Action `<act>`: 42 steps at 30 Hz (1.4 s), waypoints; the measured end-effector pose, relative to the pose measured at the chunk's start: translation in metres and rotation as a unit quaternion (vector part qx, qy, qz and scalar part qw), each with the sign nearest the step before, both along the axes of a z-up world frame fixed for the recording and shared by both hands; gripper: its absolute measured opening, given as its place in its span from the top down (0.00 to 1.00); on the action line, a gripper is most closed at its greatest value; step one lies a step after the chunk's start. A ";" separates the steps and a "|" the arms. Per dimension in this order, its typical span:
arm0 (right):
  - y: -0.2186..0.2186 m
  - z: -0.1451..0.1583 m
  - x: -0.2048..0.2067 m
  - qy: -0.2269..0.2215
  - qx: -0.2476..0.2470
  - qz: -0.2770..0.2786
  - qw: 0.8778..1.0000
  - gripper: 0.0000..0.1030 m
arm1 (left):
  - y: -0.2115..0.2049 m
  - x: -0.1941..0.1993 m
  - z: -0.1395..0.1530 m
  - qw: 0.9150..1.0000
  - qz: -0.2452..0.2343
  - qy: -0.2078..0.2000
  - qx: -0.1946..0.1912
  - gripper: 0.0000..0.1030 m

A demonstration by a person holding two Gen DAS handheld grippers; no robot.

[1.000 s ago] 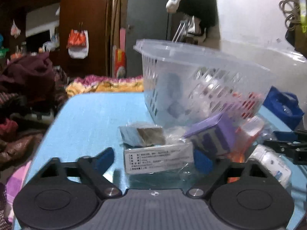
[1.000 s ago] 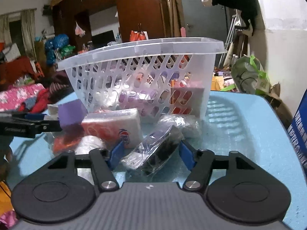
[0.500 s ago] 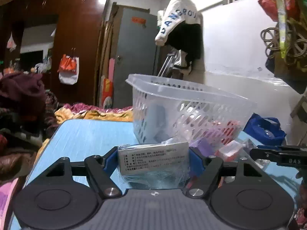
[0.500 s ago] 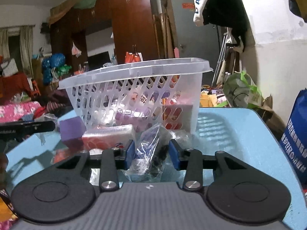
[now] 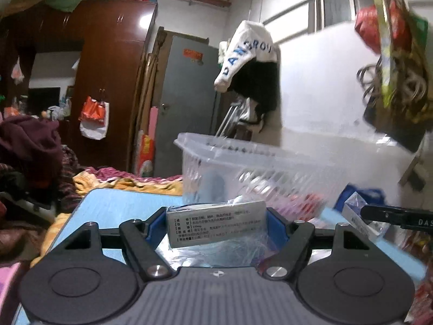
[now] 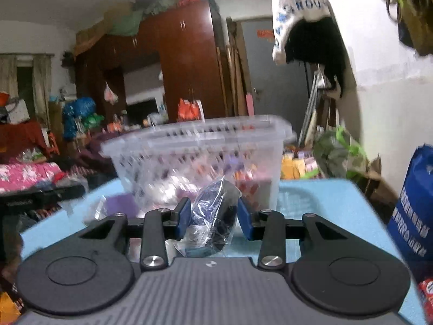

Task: Organize objects
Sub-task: 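Carry both bags over the basket and open both tools, then grasp the white labeled box with the left tool while the right grasps the white tissue roll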

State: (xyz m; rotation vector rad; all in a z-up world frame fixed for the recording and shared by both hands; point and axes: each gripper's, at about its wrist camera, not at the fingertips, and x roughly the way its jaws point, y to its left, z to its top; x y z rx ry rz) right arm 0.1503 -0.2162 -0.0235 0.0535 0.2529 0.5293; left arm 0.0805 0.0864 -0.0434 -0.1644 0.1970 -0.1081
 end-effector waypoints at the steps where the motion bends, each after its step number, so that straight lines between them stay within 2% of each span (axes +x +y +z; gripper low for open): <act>1: -0.002 0.007 -0.007 -0.012 0.004 0.001 1.000 0.60 | -0.001 -0.005 0.010 1.000 -0.003 -0.016 0.003 0.25; 5: 0.003 0.054 -0.009 -0.065 -0.006 -0.003 0.998 0.60 | -0.007 0.007 0.072 0.998 -0.018 -0.053 0.008 0.24; 7: 0.013 0.082 0.013 -0.075 -0.017 0.003 0.997 0.60 | -0.019 0.033 0.101 0.998 -0.023 -0.059 0.020 0.25; 9: 0.028 0.104 0.044 -0.081 -0.040 -0.002 0.996 0.60 | -0.032 0.060 0.118 0.997 -0.006 -0.064 0.040 0.24; 11: 0.042 0.115 0.076 -0.077 -0.060 0.004 0.995 0.59 | -0.043 0.093 0.124 0.998 0.000 -0.039 0.054 0.24; 13: 0.054 0.115 0.102 -0.057 -0.077 0.017 0.995 0.56 | -0.044 0.127 0.115 0.999 -0.009 0.002 0.044 0.20; 15: 0.061 0.111 0.110 -0.067 -0.091 0.012 0.993 0.34 | -0.041 0.148 0.103 0.999 -0.011 0.044 0.030 0.18; 16: 0.064 0.110 0.109 -0.070 -0.108 0.003 0.992 0.19 | -0.039 0.151 0.099 0.998 -0.011 0.055 0.027 0.18; 18: 0.058 0.109 0.093 -0.091 -0.106 -0.007 0.990 0.15 | -0.033 0.138 0.097 0.999 -0.015 0.042 0.022 0.18; 20: 0.044 0.108 0.072 -0.100 -0.070 0.004 0.993 0.00 | -0.025 0.114 0.099 1.000 -0.018 0.012 0.012 0.13; 22: 0.030 0.101 0.055 -0.098 -0.043 0.014 0.994 0.00 | -0.020 0.092 0.100 1.000 -0.016 0.008 0.013 0.11; 24: 0.023 0.083 0.040 -0.075 -0.037 0.026 0.996 0.00 | -0.014 0.066 0.091 1.000 -0.002 0.001 0.030 0.07; 26: 0.025 0.054 0.031 -0.043 -0.056 0.041 0.997 0.00 | -0.008 0.054 0.073 0.998 0.039 0.035 0.046 0.05; 28: 0.030 0.024 0.029 -0.008 -0.079 0.043 0.996 0.00 | -0.002 0.052 0.049 0.991 0.073 0.097 0.061 0.05; 29: 0.033 0.008 0.030 0.014 -0.083 0.048 0.995 0.00 | 0.001 0.052 0.038 0.988 0.083 0.114 0.062 0.05; 32: 0.038 -0.016 0.033 0.055 -0.077 0.070 0.993 0.06 | 0.005 0.062 0.015 0.981 0.094 0.151 0.072 0.08; 35: 0.046 -0.022 0.028 0.056 -0.084 0.080 0.992 0.09 | 0.007 0.079 0.002 0.976 0.105 0.178 0.069 0.10; 36: 0.047 -0.024 0.026 0.055 -0.087 0.082 0.991 0.11 | 0.009 0.083 -0.003 0.974 0.105 0.187 0.067 0.14; 38: 0.050 -0.027 0.024 0.059 -0.094 0.086 0.990 0.22 | 0.010 0.092 -0.013 0.970 0.101 0.215 0.058 0.22; 42: 0.052 -0.034 0.022 0.062 -0.107 0.085 0.989 0.26 | 0.013 0.096 -0.021 0.969 0.093 0.226 0.043 0.31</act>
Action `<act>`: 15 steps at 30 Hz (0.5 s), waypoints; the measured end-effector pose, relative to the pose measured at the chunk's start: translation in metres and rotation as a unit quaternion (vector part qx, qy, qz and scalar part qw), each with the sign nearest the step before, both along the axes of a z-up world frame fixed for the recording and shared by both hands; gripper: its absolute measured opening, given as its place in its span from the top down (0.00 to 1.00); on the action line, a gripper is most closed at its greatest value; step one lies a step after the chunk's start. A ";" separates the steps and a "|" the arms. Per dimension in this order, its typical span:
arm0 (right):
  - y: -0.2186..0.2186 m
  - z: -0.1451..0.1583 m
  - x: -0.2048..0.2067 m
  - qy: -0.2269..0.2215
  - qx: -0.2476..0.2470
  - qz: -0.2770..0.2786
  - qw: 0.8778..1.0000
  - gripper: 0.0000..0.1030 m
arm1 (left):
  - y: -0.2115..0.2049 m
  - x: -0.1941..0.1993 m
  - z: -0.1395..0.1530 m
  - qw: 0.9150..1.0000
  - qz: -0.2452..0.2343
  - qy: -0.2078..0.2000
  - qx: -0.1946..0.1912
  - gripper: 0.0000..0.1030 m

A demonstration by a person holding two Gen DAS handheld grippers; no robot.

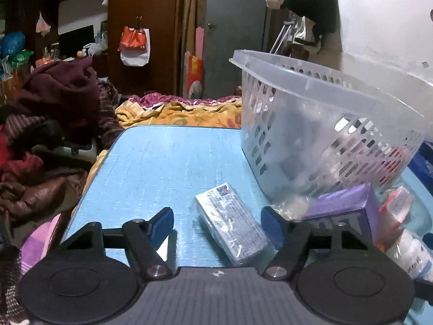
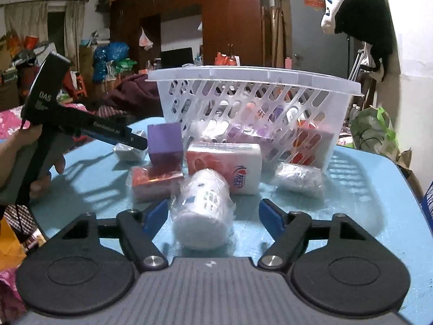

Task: Organize objects
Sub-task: 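Grasp the white labeled box with the left tool while the right grasps the white tissue roll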

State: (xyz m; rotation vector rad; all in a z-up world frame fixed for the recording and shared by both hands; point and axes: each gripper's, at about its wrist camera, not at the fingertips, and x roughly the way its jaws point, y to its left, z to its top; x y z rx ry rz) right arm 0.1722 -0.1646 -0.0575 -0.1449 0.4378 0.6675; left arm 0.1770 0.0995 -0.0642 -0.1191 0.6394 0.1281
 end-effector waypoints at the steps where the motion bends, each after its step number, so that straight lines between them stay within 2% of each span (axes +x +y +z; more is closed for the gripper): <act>1: -0.001 0.000 0.001 0.003 0.002 0.002 1.000 0.27 | -0.004 0.001 0.000 1.000 0.001 0.001 0.008 0.32; 3: -0.004 -0.007 -0.003 0.011 0.007 0.004 1.000 0.31 | -0.014 0.000 0.002 1.000 -0.010 0.002 0.020 0.44; 4: -0.004 -0.010 -0.005 0.014 0.009 0.007 1.000 0.33 | -0.015 0.001 0.002 1.000 -0.014 0.002 0.021 0.46; 6: -0.006 -0.012 -0.006 0.019 0.014 0.008 1.000 0.48 | -0.017 0.000 0.003 1.000 -0.012 -0.003 0.024 0.49; 7: -0.008 -0.013 -0.006 0.021 0.018 0.009 1.000 0.51 | -0.017 -0.002 0.004 1.000 -0.013 -0.007 0.023 0.50; 15: -0.020 -0.013 -0.013 0.009 0.024 -0.012 1.000 0.53 | -0.012 -0.023 0.002 0.999 -0.024 -0.046 0.008 0.54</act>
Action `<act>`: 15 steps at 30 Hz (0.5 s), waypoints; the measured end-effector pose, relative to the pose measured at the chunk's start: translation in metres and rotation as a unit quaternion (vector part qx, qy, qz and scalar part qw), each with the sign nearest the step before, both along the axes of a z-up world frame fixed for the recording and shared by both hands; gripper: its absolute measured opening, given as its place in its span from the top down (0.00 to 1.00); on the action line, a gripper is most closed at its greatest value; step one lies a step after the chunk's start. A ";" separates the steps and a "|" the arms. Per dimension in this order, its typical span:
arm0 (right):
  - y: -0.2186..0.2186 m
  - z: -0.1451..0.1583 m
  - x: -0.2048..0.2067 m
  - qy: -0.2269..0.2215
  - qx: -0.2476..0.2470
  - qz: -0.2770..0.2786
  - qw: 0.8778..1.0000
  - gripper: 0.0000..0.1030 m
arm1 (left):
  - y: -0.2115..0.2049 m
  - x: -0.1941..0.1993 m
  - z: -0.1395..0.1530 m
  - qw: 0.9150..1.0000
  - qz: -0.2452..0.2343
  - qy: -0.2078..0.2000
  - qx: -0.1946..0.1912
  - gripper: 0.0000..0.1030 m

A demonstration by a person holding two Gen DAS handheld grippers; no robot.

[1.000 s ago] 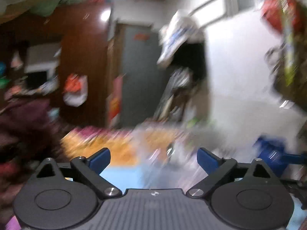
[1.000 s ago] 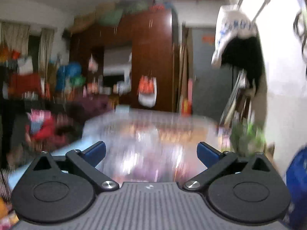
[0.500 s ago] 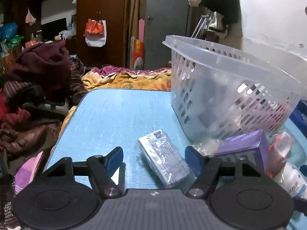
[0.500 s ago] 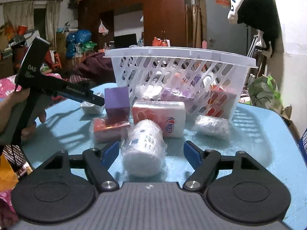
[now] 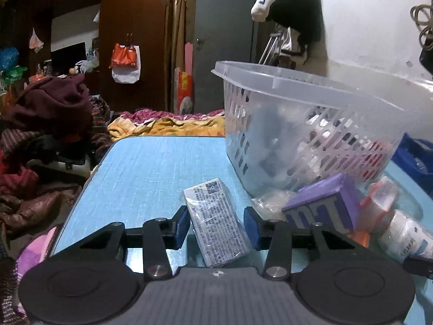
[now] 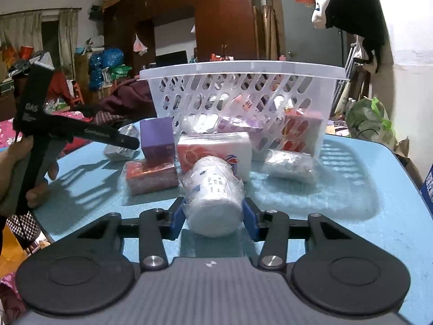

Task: Organize objects
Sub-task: 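Grasp the white labeled box with the left tool while the right grasps the white tissue roll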

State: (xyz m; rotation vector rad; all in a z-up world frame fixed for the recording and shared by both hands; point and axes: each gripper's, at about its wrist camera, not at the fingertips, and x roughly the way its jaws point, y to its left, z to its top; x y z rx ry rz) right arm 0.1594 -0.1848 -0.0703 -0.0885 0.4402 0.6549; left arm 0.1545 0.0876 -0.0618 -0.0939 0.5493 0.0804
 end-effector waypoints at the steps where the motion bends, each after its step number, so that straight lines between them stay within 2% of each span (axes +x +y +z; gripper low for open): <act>1: -0.002 0.000 -0.001 -0.001 0.000 -0.003 1.000 0.53 | 0.001 -0.004 0.000 1.000 -0.003 -0.008 -0.004 0.54; 8: -0.019 0.003 -0.003 -0.009 0.015 -0.027 0.999 0.53 | 0.003 -0.030 0.004 0.998 -0.015 -0.066 -0.018 0.54; 15: -0.037 0.007 -0.010 -0.033 0.048 -0.030 0.998 0.53 | -0.009 -0.062 0.008 0.990 -0.056 -0.125 -0.016 0.54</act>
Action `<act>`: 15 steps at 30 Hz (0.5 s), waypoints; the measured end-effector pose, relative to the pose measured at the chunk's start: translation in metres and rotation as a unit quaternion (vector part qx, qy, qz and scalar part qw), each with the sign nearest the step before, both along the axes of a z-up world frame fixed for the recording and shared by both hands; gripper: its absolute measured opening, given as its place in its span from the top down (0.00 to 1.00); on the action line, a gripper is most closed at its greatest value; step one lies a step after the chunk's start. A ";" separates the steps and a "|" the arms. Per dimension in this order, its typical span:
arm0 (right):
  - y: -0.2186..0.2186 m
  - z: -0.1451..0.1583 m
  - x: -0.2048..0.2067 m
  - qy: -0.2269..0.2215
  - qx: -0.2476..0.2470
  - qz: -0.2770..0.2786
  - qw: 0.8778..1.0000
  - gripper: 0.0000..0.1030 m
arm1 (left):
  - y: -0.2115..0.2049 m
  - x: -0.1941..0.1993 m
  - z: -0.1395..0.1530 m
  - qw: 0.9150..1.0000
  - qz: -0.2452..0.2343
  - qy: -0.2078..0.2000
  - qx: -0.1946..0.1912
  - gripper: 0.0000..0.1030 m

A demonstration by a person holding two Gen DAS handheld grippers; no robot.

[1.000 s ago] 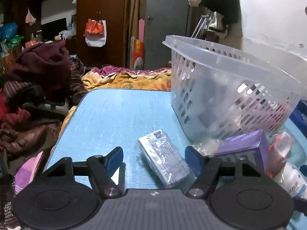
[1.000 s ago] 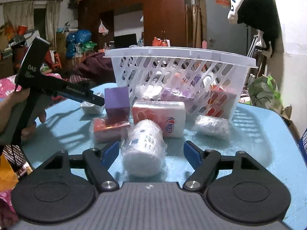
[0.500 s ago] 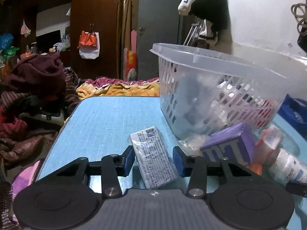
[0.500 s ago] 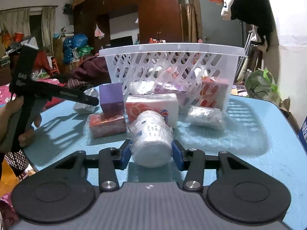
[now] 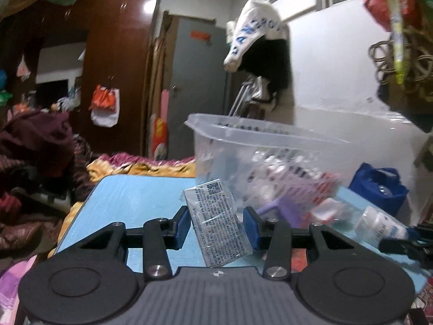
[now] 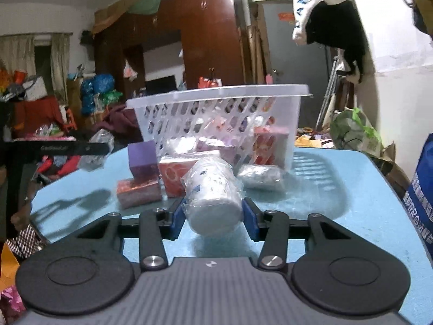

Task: Organize objects
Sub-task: 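Grasp the white labeled box with the left tool while the right grasps the white tissue roll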

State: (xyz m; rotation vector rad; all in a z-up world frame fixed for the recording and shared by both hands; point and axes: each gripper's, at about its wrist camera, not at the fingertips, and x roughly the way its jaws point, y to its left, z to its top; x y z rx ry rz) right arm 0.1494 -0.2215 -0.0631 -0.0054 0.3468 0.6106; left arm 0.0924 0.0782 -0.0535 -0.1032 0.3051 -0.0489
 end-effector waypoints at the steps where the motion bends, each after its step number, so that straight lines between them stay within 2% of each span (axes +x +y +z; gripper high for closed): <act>1: -0.003 0.000 -0.001 -0.003 0.002 -0.004 1.000 0.53 | -0.001 -0.004 0.000 1.000 -0.006 -0.005 -0.001 0.54; 6: -0.016 0.012 -0.001 -0.007 0.042 0.007 0.999 0.53 | -0.007 -0.015 0.006 0.999 -0.030 -0.023 -0.014 0.54; 15: -0.011 0.049 0.009 -0.047 0.050 0.014 0.998 0.53 | -0.018 -0.018 0.027 0.997 -0.059 -0.050 -0.009 0.54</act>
